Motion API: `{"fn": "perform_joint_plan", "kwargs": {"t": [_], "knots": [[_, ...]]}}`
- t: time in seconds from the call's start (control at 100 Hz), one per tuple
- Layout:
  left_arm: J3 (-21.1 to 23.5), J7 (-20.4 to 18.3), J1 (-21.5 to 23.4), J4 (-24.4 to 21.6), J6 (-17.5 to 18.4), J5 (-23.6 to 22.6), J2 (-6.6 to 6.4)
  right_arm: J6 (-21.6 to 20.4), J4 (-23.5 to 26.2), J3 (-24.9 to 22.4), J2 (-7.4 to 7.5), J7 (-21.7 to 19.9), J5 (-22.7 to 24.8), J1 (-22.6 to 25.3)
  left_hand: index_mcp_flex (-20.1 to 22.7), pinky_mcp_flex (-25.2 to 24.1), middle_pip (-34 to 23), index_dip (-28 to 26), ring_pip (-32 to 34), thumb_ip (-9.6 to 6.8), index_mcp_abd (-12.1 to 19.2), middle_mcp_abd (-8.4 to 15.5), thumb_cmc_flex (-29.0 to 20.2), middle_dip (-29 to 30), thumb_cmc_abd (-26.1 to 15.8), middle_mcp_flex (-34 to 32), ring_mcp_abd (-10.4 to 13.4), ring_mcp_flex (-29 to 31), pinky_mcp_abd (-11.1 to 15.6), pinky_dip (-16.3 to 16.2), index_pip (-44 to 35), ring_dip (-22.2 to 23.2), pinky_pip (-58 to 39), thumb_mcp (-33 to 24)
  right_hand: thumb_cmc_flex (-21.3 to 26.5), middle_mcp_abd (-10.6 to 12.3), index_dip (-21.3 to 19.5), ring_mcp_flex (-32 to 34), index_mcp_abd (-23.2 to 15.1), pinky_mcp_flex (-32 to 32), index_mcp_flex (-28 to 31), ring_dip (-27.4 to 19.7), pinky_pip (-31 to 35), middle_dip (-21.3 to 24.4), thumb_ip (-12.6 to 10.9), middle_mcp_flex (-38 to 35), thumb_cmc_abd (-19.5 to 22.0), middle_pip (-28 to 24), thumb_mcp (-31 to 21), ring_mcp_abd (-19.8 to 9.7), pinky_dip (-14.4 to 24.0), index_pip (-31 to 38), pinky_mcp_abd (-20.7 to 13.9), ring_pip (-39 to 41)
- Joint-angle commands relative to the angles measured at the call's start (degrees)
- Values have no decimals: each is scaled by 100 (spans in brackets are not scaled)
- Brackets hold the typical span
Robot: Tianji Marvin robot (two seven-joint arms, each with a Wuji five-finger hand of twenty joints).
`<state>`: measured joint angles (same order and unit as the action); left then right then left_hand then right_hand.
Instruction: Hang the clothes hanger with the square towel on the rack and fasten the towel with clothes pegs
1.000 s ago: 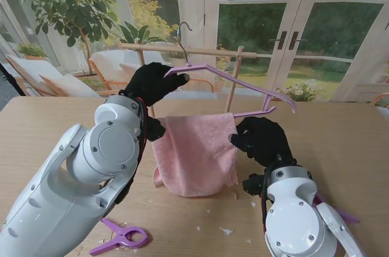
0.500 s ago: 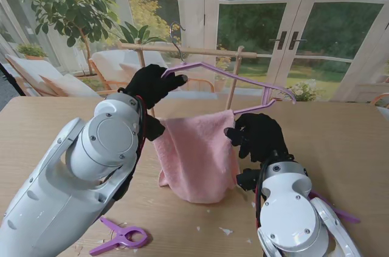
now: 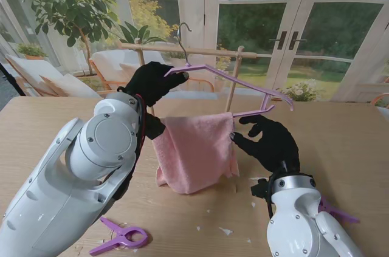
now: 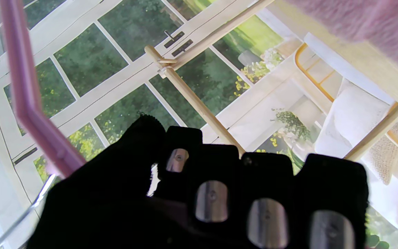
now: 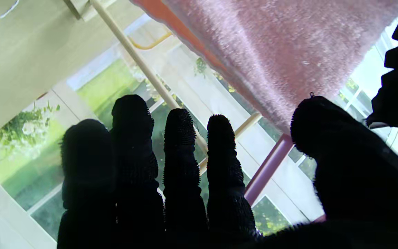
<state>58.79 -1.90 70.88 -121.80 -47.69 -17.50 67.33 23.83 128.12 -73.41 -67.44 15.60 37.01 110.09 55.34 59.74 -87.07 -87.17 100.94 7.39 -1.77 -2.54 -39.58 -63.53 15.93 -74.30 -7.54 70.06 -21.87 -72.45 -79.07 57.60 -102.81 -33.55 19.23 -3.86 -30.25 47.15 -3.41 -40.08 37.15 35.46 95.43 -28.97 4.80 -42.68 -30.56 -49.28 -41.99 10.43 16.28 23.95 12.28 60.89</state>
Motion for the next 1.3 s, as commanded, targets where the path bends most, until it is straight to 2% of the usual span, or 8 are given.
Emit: {"fn": "perform_joint_plan", "kwargs": {"t": [0.0, 0.19, 0.31, 0.51, 0.69, 0.98, 1.16, 1.29], "knots": [[13, -77, 8, -15, 35, 0, 28, -170, -186, 25, -4, 161, 65, 133, -190, 276, -145, -279, 829, -208, -475, 750, -139, 33, -192, -244, 824, 258, 286, -57, -325, -21, -1717, 13, 256, 164, -123, -281, -318, 271, -143, 59, -85, -61, -306, 239, -55, 43, -61, -56, 2423, -10, -243, -87], [14, -62, -9, 12, 26, 42, 42, -554, -650, 138, 4, 812, 786, 205, -206, 276, -146, -279, 828, -207, -471, 756, -134, 34, -208, -244, 825, 259, 280, -61, -328, -17, -1717, 2, 432, 236, -195, -390, -431, 401, -127, 73, -270, -65, -322, 301, -140, 84, -571, -135, 2667, 46, -276, -202], [25, 13, 5, 22, 39, 153, 78, -750, -968, 251, -37, 1347, 966, 190, -195, 269, -150, -279, 829, -205, -478, 742, -132, 34, -195, -245, 806, 258, 252, -70, -333, -14, -1717, -2, 521, 321, -253, -411, -584, 427, -161, 64, -359, -81, -321, 367, -151, 23, -791, -251, 2697, 112, -348, -230], [107, 102, 84, -10, 179, 455, 126, -1254, -1355, 361, -155, 1837, 545, 136, -164, 253, -176, -279, 838, -210, -433, 693, -104, 25, -181, -245, 727, 255, 158, -100, -343, 2, -1717, -16, 477, 498, -329, -519, -1171, 535, -256, 44, -547, -72, -256, 471, -234, -47, -978, -469, 2705, 183, -611, -285], [225, 281, 299, -74, 664, 677, 162, -1528, -1703, 570, -262, 2140, 161, -29, 53, 232, -281, -278, 843, -250, -363, 612, 68, -1, 10, -247, 634, 252, 5, -182, -366, 61, -1717, -321, 487, 601, -276, -616, -1591, 639, -338, 46, -658, -67, -188, 563, -338, -74, -1085, -581, 2741, 110, -705, -311], [372, 326, 561, -98, 1382, 809, 117, -1624, -2121, 939, -447, 2860, -20, -349, 358, 195, -441, -278, 846, -300, -362, 528, 352, 47, 363, -244, 521, 249, -220, -298, -375, 137, -1717, -961, 340, 685, -228, -691, -1552, 634, -525, 192, -631, -271, -95, 798, -507, -486, -1163, -699, 2881, 138, -886, 12], [371, 167, 607, -100, 1625, 428, 24, -1540, -2272, 990, -558, 3498, 107, -467, 481, 188, -488, -268, 846, -336, -321, 528, 456, 63, 488, -242, 514, 249, -263, -321, -375, 151, -1717, -1153, 327, 805, -462, -755, -1403, 641, -882, 321, -546, -546, -89, 1036, -399, -933, -1072, -795, 2929, 368, -1027, 340], [319, 130, 610, -5, 1861, 109, -19, -1557, -2258, 959, -602, 3722, 113, -409, 514, 191, -504, -266, 846, -345, -289, 551, 500, 67, 514, -241, 529, 250, -252, -325, -381, 155, -1717, -1223, 356, 837, -662, -743, -1405, 629, -930, 336, -518, -626, -101, 1039, -312, -1039, -1048, -812, 2922, 538, -1043, 417]]}}
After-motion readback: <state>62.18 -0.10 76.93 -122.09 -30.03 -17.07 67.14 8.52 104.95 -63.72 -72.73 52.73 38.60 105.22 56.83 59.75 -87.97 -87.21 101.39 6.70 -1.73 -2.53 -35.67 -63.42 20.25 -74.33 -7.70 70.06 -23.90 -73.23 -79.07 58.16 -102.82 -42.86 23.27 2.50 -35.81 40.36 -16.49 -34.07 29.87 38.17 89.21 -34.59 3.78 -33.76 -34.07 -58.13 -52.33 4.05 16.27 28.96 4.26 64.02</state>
